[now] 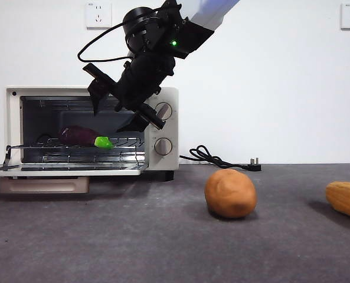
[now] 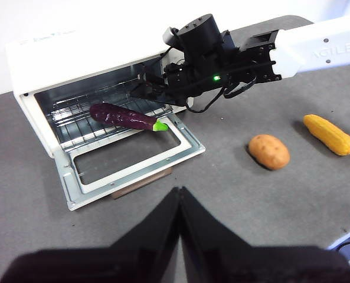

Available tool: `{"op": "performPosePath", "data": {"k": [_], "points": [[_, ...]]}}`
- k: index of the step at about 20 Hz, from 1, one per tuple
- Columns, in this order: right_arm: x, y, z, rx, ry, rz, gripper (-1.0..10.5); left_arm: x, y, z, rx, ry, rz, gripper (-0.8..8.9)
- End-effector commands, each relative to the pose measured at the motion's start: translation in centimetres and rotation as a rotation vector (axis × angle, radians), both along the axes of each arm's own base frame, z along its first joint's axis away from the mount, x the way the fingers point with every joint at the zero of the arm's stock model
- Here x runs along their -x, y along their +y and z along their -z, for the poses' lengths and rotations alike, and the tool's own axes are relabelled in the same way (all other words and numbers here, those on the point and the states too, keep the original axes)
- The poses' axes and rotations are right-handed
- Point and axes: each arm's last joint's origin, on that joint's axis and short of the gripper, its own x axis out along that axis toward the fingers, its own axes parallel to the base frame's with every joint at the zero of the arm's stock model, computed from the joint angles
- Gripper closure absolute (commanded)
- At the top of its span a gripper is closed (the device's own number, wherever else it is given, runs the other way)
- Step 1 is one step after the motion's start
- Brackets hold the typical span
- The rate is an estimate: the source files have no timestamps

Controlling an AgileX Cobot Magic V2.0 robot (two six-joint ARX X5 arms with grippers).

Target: Take the eggplant from the table,put the eggplant in the oven

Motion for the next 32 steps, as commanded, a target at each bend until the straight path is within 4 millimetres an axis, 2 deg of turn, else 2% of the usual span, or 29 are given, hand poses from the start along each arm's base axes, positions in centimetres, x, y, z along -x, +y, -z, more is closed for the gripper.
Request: {"op": "performPosePath", "data": {"k": [1,4,7,12,17,19,25,32], "points": [[0.0,0.4,0.8,0.041,-0.021,-0.032,6.6,-0.1,0.2,0.1,-0.029,-0.006,-0.019,8.19],[0.3,0.2,-0.1,0.043,-0.04,-0.062,6.6,-0.1,0.4,0.1,-0.066,-0.015,-0.066,8.19],[0.7,-0.2,-2.1,0.1,-0.114,-0.089,6.6,-0.1,0.5,0.1,-0.073,-0.017,-0.065,8.19],[2.3,-2.8,-7.5,0.233,-0.214,-0.139,6.6,-0.1,0.5,0.1,-0.073,-0.018,-0.062,8.19],[6.0,-6.0,-13.3,0.392,-0.259,-0.226,6.6,-0.1,0.5,0.1,-0.074,-0.018,-0.061,8.19],[7.3,-7.0,-14.8,0.424,-0.257,-0.246,6.6,-0.1,0.5,0.1,-0.074,-0.018,-0.061,8.19],[11.2,-10.2,-18.1,0.505,-0.207,-0.329,6.6,-0.1,0.5,0.1,-0.074,-0.018,-0.061,8.19],[15.4,-12.8,-19.7,0.484,-0.088,-0.572,6.7,-0.2,0.5,0.1,-0.073,-0.018,-0.061,8.19]]}}
